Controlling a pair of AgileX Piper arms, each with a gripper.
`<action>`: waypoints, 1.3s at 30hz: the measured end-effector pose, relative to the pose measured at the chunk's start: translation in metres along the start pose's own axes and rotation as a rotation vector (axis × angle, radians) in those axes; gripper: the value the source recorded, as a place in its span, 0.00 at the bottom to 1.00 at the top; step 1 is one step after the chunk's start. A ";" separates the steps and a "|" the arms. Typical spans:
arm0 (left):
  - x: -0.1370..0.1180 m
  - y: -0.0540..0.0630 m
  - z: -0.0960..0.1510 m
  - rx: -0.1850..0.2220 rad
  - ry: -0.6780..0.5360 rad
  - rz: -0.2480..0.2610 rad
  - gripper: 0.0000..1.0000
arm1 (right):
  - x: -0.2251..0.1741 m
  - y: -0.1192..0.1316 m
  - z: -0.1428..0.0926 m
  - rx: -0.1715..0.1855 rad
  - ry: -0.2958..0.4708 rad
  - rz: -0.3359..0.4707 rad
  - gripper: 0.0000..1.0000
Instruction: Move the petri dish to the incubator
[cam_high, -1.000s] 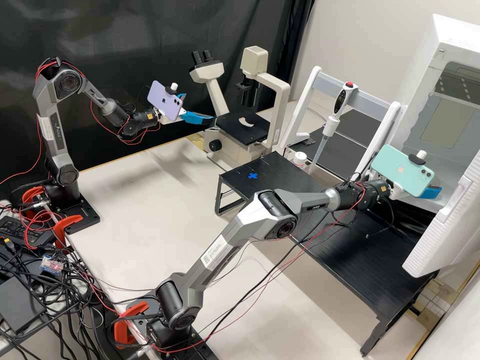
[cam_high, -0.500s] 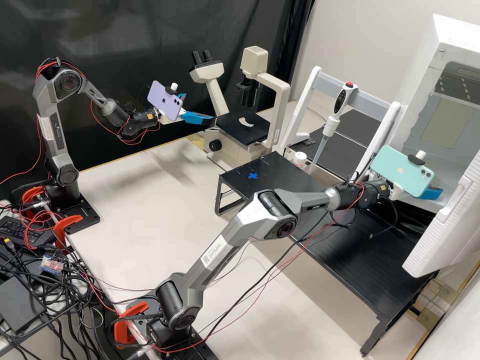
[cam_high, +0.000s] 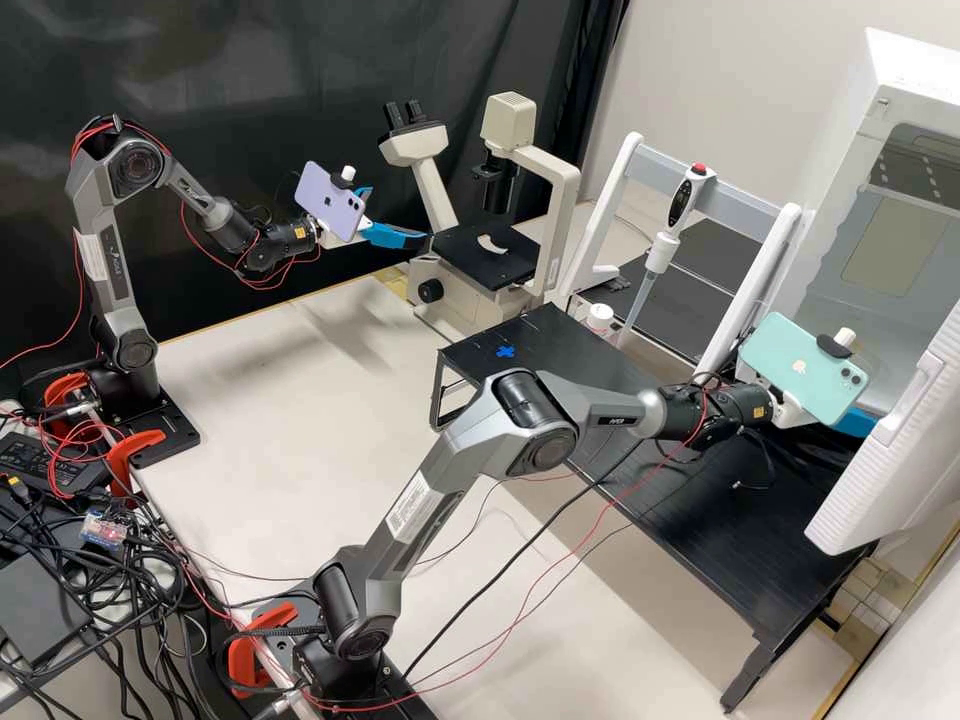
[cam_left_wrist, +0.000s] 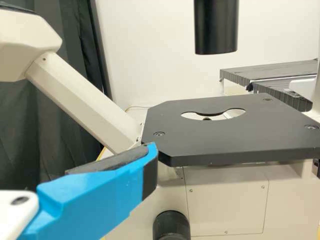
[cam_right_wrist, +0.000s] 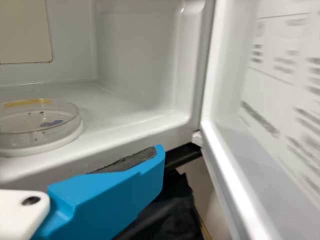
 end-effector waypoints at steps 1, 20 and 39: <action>0.000 0.000 0.000 0.000 0.000 0.000 1.00 | -0.006 0.001 0.000 -0.004 0.008 0.007 1.00; 0.000 0.000 0.000 0.000 0.000 0.000 1.00 | -0.187 0.003 0.016 0.109 0.297 0.148 1.00; 0.000 0.000 0.000 0.000 0.000 0.000 1.00 | -0.333 -0.041 0.026 0.161 0.428 0.034 1.00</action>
